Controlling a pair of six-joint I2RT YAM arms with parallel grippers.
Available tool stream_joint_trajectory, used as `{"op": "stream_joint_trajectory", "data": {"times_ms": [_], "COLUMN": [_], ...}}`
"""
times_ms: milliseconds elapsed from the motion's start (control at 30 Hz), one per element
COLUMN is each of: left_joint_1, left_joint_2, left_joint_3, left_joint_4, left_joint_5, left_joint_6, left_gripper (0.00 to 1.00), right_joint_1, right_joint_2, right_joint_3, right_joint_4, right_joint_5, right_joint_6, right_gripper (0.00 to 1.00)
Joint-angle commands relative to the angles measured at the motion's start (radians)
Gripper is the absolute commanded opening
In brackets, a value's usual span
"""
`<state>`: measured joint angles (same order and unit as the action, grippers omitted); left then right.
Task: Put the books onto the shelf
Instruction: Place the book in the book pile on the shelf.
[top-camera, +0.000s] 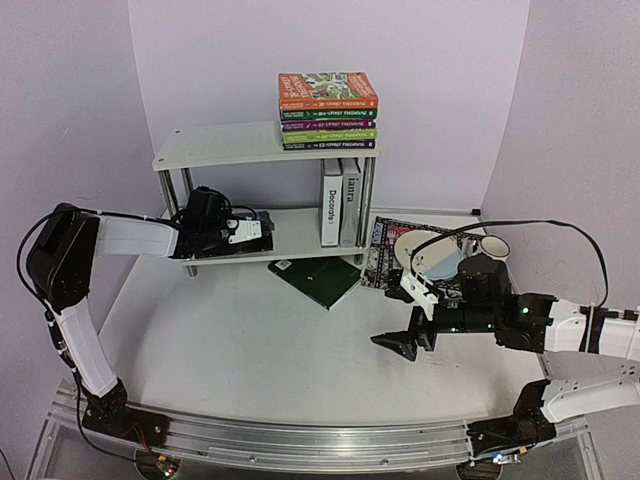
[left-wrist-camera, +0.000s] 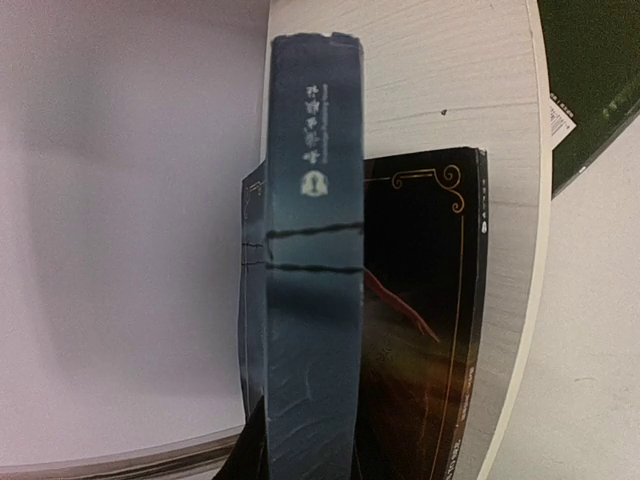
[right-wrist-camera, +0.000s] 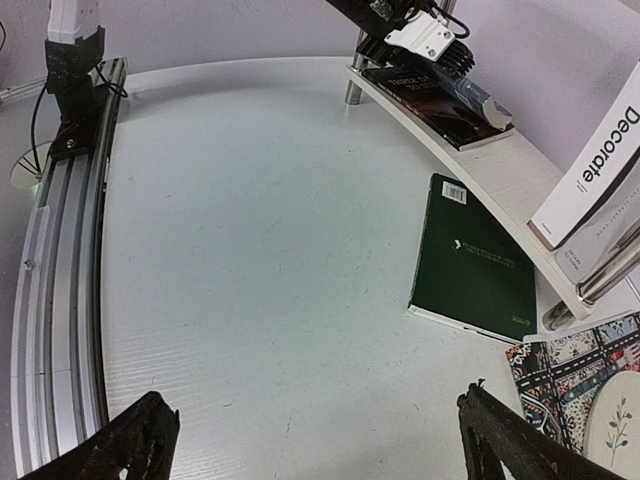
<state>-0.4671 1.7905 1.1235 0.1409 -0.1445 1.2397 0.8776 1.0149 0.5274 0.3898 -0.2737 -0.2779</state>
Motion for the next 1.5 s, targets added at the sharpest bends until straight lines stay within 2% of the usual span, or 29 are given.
{"op": "stream_joint_trajectory", "data": {"times_ms": [0, 167, 1067, 1333, 1467], "left_joint_1": [0.012, 0.015, 0.067, 0.072, 0.073], "left_joint_2": [-0.005, 0.02, 0.102, 0.093, 0.079], "left_joint_3": [0.073, 0.089, 0.161, 0.133, 0.112], "left_joint_4": [-0.003, 0.012, 0.053, 0.051, 0.05], "left_joint_5": [-0.009, -0.025, 0.083, 0.104, 0.115], "left_joint_6": [0.008, 0.045, 0.098, 0.087, 0.081], "left_gripper": [0.0, 0.0, 0.0, 0.0, 0.07], "right_joint_1": [0.003, 0.003, 0.003, 0.003, 0.003], "right_joint_2": [-0.011, -0.005, 0.025, 0.028, 0.025], "right_joint_3": [0.011, 0.013, 0.052, 0.061, 0.066], "right_joint_4": [0.027, 0.027, 0.012, 0.005, 0.001], "right_joint_5": [-0.022, -0.022, -0.018, -0.025, -0.029], "right_joint_6": [0.013, 0.013, 0.0, 0.006, 0.007], "right_gripper": [0.98, 0.98, 0.98, 0.98, 0.98]}}
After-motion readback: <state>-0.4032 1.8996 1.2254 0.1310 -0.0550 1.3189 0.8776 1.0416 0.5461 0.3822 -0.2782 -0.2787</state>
